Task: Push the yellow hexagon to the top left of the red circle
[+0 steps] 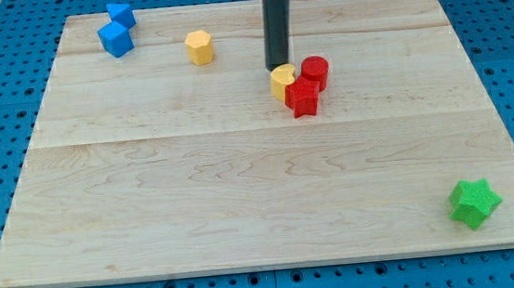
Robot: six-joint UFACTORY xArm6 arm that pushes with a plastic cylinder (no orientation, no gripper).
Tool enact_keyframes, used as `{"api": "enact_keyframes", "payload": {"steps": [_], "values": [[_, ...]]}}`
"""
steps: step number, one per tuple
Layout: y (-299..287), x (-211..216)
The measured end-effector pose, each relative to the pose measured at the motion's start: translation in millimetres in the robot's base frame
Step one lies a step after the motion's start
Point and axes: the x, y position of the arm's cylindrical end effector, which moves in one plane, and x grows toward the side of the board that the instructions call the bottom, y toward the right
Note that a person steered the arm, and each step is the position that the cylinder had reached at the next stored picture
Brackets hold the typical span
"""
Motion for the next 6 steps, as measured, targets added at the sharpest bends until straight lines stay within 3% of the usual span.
{"api": "enact_keyframes", "payload": {"steps": [2,3,4,5,6], "values": [[-42.0,-26.5],[-73.8,-16.0],[-157.0,-55.5],[-142.6,-84.4],[-101.4,-55.0]]}}
